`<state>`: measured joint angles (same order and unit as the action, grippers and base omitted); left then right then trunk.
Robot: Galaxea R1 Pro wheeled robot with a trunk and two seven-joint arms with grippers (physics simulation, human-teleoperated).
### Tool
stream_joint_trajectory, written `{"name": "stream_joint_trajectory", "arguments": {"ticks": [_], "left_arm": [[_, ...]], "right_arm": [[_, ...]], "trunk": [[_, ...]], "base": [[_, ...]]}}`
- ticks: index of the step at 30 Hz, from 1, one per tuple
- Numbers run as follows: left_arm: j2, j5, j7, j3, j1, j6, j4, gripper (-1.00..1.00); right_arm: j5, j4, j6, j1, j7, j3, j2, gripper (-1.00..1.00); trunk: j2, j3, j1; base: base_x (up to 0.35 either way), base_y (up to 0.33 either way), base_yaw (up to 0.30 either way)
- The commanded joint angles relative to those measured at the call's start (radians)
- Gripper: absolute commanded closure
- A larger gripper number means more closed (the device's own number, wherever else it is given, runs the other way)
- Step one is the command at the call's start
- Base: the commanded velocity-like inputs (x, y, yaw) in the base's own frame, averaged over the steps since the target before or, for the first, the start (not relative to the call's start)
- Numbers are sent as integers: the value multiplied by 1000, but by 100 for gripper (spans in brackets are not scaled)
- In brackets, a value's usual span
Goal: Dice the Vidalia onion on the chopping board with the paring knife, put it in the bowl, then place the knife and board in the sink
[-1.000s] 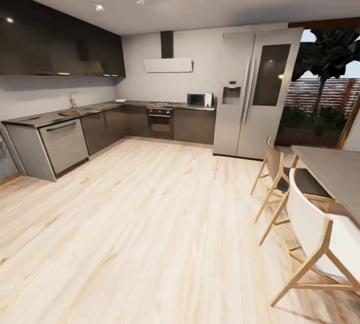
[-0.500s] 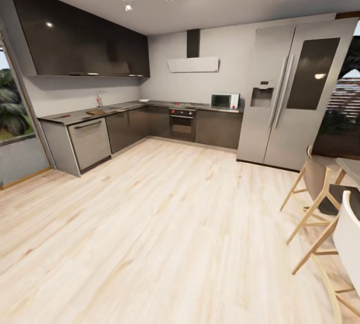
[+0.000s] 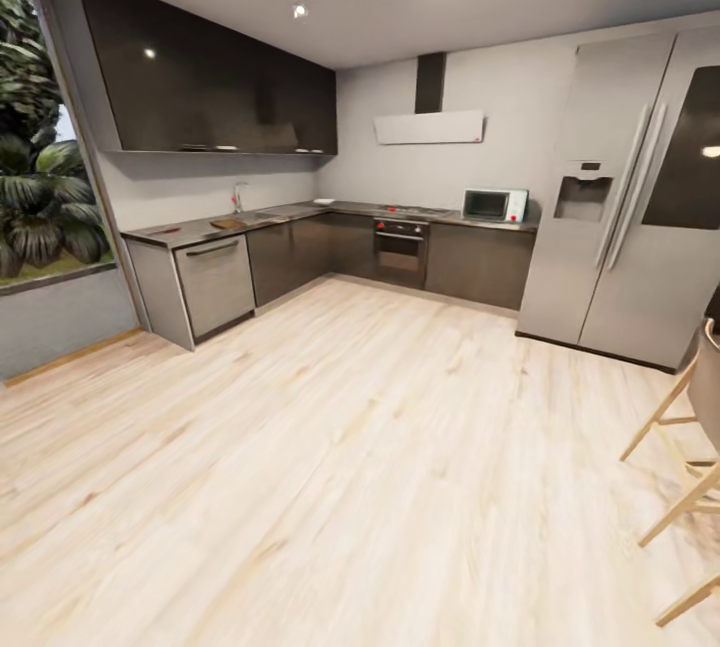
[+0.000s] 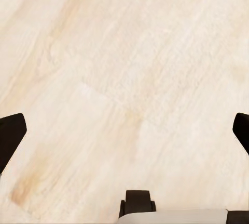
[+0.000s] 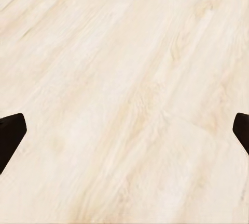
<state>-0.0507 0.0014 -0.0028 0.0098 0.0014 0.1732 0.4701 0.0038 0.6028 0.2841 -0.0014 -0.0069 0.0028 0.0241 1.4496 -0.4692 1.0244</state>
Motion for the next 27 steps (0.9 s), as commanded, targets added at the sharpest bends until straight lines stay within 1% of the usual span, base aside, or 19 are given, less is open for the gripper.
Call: {"name": "stream_joint_trajectory", "arguments": {"ticks": [1, 27], "left_arm": [[0, 0, 0, 1, 0, 2, 1, -100], [0, 0, 0, 1, 0, 2, -5, -100]], "right_arm": [[1, 0, 12, 0, -1, 0, 0, -100], [0, 0, 20, 0, -1, -2, -1, -100]], "trunk": [[0, -1, 1], [0, -1, 1]], "base": [[319, 0, 14], [319, 0, 1]]}}
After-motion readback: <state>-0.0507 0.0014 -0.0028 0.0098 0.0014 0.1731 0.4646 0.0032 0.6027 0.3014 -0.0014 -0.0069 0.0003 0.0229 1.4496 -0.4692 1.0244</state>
